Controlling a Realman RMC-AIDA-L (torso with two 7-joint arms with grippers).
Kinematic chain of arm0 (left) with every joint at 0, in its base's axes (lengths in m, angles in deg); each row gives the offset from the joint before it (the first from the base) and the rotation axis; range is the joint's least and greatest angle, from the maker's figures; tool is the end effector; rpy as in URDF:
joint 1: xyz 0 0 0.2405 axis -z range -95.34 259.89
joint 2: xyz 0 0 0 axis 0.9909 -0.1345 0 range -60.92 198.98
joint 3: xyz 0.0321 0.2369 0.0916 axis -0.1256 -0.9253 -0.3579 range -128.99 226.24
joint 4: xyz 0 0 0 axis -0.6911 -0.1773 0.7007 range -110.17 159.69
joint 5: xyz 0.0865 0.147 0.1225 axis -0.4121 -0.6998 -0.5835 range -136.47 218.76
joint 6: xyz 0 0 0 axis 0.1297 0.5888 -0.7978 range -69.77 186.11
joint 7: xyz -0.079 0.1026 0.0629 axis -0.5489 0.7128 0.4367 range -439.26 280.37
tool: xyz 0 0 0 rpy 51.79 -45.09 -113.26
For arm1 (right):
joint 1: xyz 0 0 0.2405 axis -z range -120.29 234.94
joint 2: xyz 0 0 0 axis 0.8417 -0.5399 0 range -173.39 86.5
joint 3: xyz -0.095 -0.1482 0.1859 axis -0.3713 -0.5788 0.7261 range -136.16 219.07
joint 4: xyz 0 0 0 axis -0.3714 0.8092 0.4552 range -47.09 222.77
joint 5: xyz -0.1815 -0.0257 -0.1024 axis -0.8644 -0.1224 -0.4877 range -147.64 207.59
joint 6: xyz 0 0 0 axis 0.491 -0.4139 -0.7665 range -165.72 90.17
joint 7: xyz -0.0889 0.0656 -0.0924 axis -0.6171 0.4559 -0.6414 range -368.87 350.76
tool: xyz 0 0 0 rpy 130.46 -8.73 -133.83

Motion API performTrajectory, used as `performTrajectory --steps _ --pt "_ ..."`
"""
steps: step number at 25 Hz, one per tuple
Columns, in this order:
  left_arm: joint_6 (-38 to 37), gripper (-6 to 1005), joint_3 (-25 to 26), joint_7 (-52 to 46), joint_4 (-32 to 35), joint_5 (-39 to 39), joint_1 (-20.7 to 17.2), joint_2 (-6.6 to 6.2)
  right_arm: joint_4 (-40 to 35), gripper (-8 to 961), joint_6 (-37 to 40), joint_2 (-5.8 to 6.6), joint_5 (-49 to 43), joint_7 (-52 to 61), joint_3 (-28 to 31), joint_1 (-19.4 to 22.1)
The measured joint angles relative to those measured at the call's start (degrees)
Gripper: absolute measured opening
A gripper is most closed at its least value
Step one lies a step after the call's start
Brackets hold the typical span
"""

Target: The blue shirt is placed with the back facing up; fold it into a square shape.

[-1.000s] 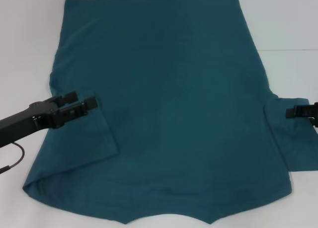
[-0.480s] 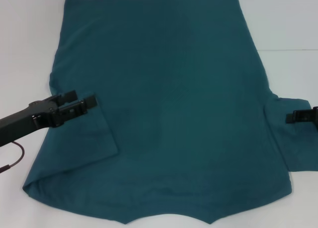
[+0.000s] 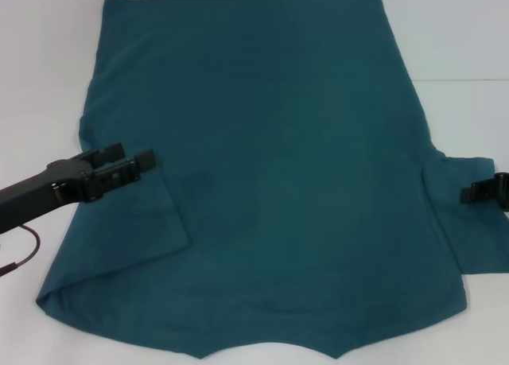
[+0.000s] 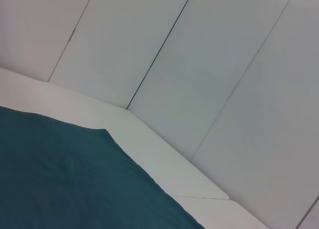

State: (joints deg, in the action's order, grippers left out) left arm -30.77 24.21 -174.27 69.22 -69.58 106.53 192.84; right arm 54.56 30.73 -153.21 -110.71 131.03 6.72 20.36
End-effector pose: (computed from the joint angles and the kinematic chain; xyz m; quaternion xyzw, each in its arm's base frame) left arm -0.2902 0.3164 0.0328 -0.8207 -0.3877 -0.3582 0.2188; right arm 0.3386 0.3831 0.0594 -0.7088 0.6552 0.0903 0.2455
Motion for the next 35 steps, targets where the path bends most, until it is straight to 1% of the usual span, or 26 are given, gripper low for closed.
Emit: performTrajectory --steps 1,7,12,16,18,21,24,27,32,35 --pt "-0.01 905 -0.01 0.00 0.00 0.00 0.00 0.00 -0.07 495 -0.27 0.00 -0.26 0.41 -0.37 -0.01" --pt "-0.19 905 0.04 -0.05 0.00 0.00 0.00 0.03 -0.54 257 -0.54 0.00 -1.33 1.55 -0.78 0.11" --pt "-0.23 906 0.07 -0.08 -0.04 0.00 0.00 0.03 -0.67 31 -0.68 0.04 -1.39 1.63 -0.78 0.23" --pt "-0.23 906 0.07 -0.09 -0.15 -0.01 0.00 0.03 -0.82 26 -1.30 0.18 -1.78 1.61 -1.17 0.23" --pt "-0.24 906 0.08 -0.09 -0.16 -0.01 -0.03 0.03 -1.38 23 -2.57 0.18 -3.92 2.81 -1.91 -0.04" --pt "-0.23 906 0.08 -0.09 -0.17 -0.01 -0.04 0.03 -3.64 19 -4.26 -0.38 -8.39 5.51 -2.71 -0.90" --pt "-0.30 907 0.07 -0.09 -0.17 -0.01 -0.06 0.03 -5.10 16 -4.42 -0.94 -10.82 6.28 -2.95 -2.31" --pt "-0.33 907 0.07 -0.09 -0.17 0.00 -0.10 0.03 -5.92 18 -4.33 -1.12 -13.58 6.97 -3.04 -4.28" --pt "-0.38 907 0.07 -0.09 -0.17 0.03 -0.17 0.03 -6.18 20 -4.18 -1.14 -17.91 8.06 -3.55 -7.35" --pt "-0.39 905 0.07 -0.09 -0.17 0.05 -0.18 0.03 -6.44 22 -3.72 -0.78 -19.15 8.70 -4.41 -8.60"
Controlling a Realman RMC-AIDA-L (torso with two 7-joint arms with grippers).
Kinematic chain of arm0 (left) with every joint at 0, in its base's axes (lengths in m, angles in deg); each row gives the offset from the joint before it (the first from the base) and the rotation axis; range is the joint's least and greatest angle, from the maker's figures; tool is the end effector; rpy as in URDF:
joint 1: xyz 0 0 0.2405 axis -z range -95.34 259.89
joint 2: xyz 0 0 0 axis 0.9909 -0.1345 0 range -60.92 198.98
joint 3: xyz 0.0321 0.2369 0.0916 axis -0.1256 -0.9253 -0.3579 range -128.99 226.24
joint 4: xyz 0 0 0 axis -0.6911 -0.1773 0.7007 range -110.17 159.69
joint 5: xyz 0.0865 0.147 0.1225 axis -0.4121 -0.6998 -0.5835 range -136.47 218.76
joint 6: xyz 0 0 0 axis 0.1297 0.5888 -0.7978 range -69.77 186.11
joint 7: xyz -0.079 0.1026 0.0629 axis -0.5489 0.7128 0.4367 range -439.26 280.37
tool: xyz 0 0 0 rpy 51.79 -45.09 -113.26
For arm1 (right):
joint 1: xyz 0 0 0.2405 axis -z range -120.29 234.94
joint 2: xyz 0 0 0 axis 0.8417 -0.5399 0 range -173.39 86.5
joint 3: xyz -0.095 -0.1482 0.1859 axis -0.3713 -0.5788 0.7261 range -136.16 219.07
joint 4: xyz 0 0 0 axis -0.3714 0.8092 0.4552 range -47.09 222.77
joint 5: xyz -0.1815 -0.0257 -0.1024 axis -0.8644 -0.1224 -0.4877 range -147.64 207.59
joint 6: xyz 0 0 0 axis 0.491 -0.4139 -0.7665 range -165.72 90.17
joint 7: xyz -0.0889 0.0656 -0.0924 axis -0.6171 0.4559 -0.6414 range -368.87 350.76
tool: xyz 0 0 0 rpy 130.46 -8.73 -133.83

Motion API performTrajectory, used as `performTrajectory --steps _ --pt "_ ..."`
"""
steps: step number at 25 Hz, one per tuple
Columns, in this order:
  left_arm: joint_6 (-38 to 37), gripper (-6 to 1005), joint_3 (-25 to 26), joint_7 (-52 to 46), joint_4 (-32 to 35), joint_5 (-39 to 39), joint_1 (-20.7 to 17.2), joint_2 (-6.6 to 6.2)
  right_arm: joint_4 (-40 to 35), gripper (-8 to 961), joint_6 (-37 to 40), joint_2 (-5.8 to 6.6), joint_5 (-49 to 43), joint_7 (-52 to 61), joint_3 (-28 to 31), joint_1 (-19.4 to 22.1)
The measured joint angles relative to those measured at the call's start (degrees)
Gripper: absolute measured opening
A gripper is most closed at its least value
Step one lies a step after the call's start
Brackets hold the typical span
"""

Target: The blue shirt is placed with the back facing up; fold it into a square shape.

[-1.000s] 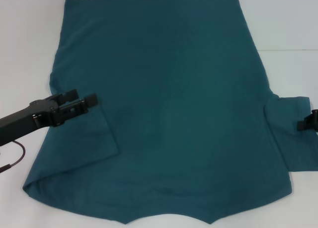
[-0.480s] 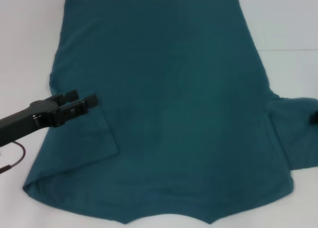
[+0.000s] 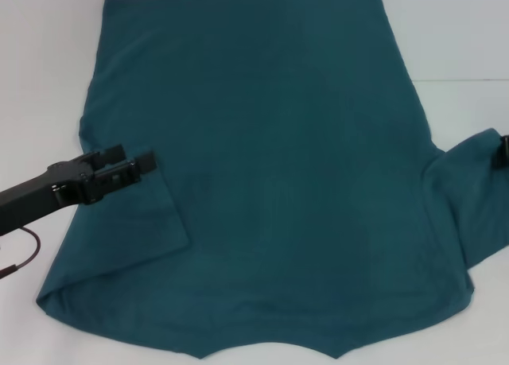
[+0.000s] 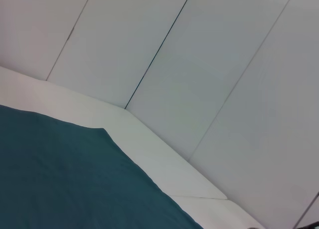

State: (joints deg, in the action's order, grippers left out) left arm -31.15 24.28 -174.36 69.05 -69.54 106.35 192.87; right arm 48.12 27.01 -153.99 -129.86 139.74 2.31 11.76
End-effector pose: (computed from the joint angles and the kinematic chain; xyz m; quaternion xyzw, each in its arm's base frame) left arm -0.2905 0.3146 0.0321 -0.8197 -0.3896 -0.3603 0.2157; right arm 0.3035 0.4307 0.0810 -0.7367 0.5836 -0.0353 0.3399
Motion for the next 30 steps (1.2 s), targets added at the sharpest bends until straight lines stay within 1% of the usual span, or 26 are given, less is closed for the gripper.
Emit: performTrajectory --steps 6,10,16,23,25,30 --pt "0.22 907 0.00 0.00 0.00 0.09 0.00 0.00 -2.77 24 2.30 0.78 -0.28 1.09 -0.33 -1.01" --pt "0.49 905 0.09 0.00 0.00 0.14 0.00 0.00 -3.08 26 4.60 0.70 0.62 1.22 -0.42 -1.74" --pt "0.75 905 0.10 0.08 0.00 0.21 0.32 -0.07 -0.17 29 7.94 -0.87 0.51 2.04 -2.27 -3.94" --pt "1.15 906 0.08 0.17 0.00 0.21 0.41 -0.04 0.35 32 10.46 -3.32 0.64 2.99 -3.53 -7.26" --pt "1.16 906 0.08 0.15 0.00 0.21 0.37 -0.04 0.38 33 10.79 -3.86 0.63 3.21 -3.88 -8.35" --pt "1.11 906 0.05 0.14 0.00 0.76 0.10 0.00 0.43 36 10.48 -4.75 0.54 4.62 -5.29 -10.11"
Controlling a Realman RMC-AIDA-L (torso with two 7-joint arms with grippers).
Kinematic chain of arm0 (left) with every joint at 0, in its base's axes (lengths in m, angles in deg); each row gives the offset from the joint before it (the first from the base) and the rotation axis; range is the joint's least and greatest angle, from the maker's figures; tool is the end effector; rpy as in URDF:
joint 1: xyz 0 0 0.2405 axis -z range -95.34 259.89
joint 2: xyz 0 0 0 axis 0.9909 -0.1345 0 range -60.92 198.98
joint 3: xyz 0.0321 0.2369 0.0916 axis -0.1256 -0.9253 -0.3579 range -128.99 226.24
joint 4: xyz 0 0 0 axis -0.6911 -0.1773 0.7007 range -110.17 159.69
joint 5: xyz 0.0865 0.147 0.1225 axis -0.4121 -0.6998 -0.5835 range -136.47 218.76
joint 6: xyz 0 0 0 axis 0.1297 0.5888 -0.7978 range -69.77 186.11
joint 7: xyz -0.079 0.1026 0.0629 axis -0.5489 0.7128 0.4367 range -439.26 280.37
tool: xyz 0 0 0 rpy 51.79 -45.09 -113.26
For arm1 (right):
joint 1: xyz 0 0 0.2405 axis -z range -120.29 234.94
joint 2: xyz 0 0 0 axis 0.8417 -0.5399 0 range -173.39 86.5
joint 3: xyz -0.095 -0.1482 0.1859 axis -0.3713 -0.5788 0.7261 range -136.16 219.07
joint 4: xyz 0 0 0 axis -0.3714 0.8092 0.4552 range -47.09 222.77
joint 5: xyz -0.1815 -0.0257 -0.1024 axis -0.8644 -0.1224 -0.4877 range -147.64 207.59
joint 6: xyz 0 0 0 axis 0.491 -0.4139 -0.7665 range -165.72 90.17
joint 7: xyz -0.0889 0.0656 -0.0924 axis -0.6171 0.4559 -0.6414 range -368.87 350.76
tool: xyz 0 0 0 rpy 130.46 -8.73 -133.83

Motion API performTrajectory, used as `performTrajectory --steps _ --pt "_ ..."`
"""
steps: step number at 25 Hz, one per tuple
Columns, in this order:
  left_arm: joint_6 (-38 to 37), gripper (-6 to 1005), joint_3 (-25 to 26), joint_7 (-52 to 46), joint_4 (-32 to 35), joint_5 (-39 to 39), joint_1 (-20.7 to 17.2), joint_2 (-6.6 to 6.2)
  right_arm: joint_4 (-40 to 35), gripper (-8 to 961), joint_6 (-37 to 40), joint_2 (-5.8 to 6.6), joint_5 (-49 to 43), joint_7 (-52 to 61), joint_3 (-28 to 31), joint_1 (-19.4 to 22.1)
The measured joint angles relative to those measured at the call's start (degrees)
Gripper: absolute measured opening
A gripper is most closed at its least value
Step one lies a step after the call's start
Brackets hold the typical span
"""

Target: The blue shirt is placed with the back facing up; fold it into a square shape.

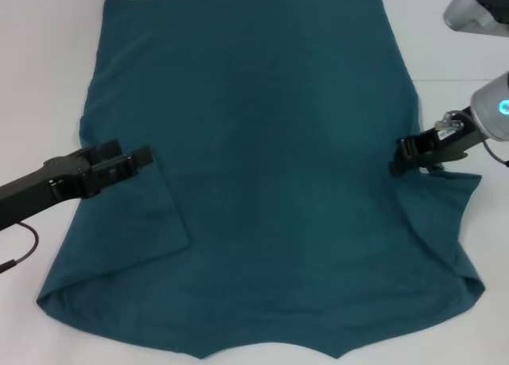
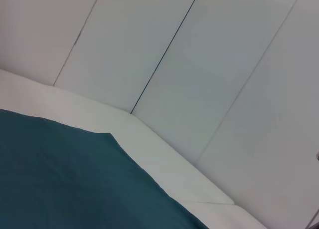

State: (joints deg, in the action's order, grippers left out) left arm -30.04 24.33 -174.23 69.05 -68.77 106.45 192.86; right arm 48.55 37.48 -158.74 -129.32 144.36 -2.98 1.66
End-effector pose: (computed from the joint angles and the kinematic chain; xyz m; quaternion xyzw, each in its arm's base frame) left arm -0.2913 0.3178 0.0341 -0.8155 -0.3898 -0.3630 0.2264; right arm 0.2102 0.4387 0.0188 -0.7987 0.5556 -0.0666 0.2212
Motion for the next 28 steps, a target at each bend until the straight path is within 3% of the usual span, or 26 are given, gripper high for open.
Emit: performTrajectory --steps 10,28 --pt "-0.38 905 -0.05 0.04 -0.20 0.59 -0.10 0.00 0.55 40 -3.20 -1.77 -0.21 2.98 -7.15 -1.29" --pt "0.07 906 -0.05 0.33 -0.70 0.67 0.06 0.00 0.01 49 -2.83 -1.79 -0.71 7.99 -12.48 -2.49"
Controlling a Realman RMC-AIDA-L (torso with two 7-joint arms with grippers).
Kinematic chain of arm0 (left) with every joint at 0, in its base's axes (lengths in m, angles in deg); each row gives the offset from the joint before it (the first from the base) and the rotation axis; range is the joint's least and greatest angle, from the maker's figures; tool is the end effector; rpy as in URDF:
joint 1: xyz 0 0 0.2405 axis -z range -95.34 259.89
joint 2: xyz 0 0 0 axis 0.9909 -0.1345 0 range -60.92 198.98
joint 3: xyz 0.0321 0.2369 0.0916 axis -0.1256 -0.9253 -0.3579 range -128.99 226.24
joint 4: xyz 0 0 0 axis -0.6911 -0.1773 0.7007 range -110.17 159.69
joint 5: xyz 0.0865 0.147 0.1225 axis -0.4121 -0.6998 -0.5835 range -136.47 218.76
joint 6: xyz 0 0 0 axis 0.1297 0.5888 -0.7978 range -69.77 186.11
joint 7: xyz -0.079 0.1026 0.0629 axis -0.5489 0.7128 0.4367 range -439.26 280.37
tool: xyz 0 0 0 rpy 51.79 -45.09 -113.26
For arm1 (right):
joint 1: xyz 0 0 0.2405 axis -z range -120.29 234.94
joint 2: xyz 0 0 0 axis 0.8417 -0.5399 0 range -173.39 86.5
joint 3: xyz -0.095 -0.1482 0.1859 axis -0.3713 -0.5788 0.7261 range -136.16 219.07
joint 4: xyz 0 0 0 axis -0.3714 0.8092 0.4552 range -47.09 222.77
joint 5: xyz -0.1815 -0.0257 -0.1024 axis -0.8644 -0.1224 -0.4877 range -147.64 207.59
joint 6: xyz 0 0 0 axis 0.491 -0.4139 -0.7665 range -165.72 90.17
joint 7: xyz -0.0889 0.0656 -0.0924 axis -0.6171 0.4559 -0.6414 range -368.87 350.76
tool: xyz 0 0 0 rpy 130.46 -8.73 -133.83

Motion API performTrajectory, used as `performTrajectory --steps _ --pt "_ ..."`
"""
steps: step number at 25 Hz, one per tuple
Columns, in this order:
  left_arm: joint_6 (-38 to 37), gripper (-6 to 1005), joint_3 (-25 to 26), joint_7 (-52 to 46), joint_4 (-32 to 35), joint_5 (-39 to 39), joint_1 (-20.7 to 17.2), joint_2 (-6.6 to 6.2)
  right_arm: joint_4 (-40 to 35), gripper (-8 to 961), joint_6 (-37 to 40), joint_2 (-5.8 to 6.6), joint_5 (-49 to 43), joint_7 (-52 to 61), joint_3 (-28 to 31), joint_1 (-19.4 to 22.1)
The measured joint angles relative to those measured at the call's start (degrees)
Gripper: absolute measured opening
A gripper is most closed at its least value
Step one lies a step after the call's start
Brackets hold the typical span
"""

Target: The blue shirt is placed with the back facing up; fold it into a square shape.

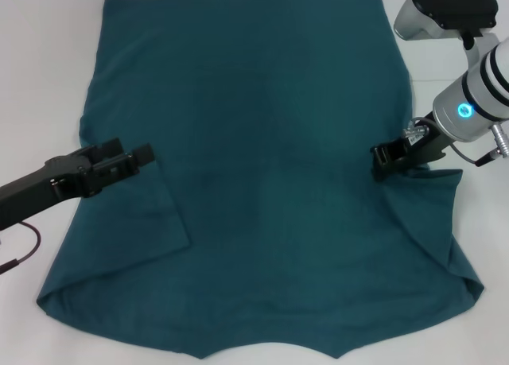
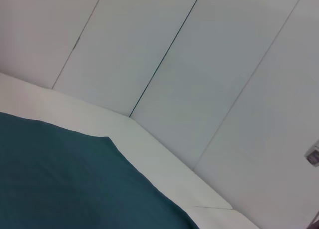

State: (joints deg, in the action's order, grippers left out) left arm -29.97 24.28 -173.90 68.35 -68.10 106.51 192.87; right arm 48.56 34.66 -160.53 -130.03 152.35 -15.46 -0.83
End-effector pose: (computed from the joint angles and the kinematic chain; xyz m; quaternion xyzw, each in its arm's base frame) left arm -0.2905 0.3180 0.0327 -0.8131 -0.3899 -0.3689 0.2254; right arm 0.1844 0.4417 -0.0082 -0.8066 0.5248 -0.1212 0.2436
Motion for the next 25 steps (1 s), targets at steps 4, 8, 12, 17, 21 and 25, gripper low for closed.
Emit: performTrajectory --steps 4,8,12,17,21,25 --pt "0.09 907 0.00 0.06 0.00 0.00 0.05 0.00 -0.08 51 -0.07 -0.07 -2.93 0.79 -0.23 -1.03" --pt "0.21 907 0.01 0.14 0.00 0.00 0.11 0.00 -0.18 53 -0.26 -0.36 -5.70 0.84 -1.24 -2.48" --pt "0.48 906 0.08 0.19 0.00 0.00 0.02 0.00 -0.20 55 -0.55 -1.23 -7.60 0.84 -3.28 -3.75" --pt "0.93 905 0.09 0.24 -0.06 0.00 -0.13 0.00 -0.20 57 -0.62 -1.97 -7.76 0.88 -6.22 -4.55" --pt "0.95 906 0.09 0.24 -0.09 0.00 -0.16 0.00 -0.21 59 -0.49 -2.20 -7.79 0.80 -7.44 -4.69" --pt "0.95 906 0.09 0.51 -0.09 0.00 -0.16 0.00 -0.20 61 -0.03 -2.32 -7.82 0.51 -7.50 -4.73"
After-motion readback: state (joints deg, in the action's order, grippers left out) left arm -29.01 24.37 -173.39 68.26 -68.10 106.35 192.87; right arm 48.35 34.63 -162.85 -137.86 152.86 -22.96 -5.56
